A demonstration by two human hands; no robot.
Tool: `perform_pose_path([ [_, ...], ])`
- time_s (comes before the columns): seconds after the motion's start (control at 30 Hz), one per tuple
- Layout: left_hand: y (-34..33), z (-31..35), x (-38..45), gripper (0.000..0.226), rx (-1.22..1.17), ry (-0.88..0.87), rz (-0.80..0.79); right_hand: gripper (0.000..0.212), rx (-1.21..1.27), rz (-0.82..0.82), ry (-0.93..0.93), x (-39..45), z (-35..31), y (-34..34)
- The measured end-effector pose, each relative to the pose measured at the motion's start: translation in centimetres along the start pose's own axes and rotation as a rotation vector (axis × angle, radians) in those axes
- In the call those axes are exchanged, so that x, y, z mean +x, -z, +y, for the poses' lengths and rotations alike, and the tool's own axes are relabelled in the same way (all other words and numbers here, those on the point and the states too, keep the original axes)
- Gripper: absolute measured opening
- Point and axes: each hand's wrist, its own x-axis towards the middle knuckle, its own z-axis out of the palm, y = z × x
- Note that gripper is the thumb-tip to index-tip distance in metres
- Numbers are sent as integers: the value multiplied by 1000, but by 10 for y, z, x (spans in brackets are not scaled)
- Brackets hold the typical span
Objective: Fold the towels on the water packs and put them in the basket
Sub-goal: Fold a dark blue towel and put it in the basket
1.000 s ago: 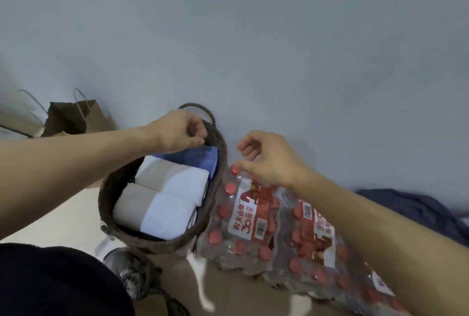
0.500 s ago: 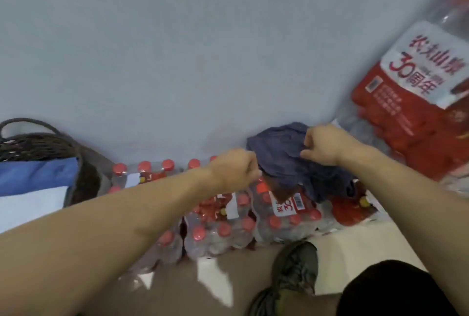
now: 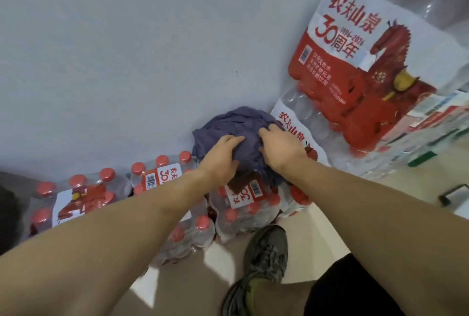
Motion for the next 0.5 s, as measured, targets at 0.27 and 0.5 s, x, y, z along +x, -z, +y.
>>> perform_pose_path([
  [0.27, 52, 19, -10, 61, -352, -69, 110, 18, 870, -48, 89, -9, -33, 40],
  [0.5, 125, 21, -46, 17, -71, -75, 162, 12, 1302, 10, 54, -21, -78, 57],
])
